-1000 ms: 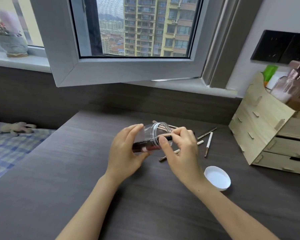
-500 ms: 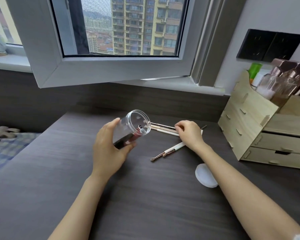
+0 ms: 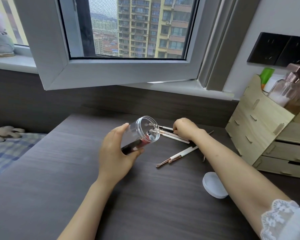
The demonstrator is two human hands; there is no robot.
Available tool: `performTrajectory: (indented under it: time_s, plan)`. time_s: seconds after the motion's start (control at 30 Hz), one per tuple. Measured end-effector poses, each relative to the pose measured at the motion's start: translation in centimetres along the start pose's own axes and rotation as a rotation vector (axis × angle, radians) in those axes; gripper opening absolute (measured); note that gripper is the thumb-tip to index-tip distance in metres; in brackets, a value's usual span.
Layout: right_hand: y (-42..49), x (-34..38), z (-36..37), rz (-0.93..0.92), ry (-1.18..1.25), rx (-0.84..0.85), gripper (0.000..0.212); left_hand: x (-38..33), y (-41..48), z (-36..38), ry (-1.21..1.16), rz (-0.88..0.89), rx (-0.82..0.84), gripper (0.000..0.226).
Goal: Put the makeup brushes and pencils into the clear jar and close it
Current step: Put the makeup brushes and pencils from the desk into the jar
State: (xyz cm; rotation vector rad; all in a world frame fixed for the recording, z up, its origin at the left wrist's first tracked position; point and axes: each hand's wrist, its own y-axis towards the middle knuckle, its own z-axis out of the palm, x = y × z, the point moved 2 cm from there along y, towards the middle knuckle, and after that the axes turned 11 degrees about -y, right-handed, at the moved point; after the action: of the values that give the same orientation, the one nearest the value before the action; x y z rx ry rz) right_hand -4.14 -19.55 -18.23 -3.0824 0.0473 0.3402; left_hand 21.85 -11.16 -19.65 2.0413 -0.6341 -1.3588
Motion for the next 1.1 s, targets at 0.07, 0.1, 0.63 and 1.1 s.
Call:
performTrajectory:
  time_s: [0.07,0.1,0.63,1.1]
  plan:
    - [0.0,0.3,-0.1,-0.009,-0.055,-0.009,0.02,0.0,0.0,0.0,0.001,0.001,0.005,0.079]
    - [-0.1,0.3,-0.1,-0.003,-0.056,-0.019,0.02,0.0,0.0,0.0,0.002,0.0,0.008,0.079]
    - [-15.6,5.7,-8.4,-0.068,1.623,-0.59,0.017,-0.6,-0.3,0.2,0.012,0.038,0.038,0.079]
    - [-16.1,7.9,-6.2,-0.11,0.948,-0.755,0.024,-0.6,-0.4,0.1,-0.038,-0.015,0.011,0.078]
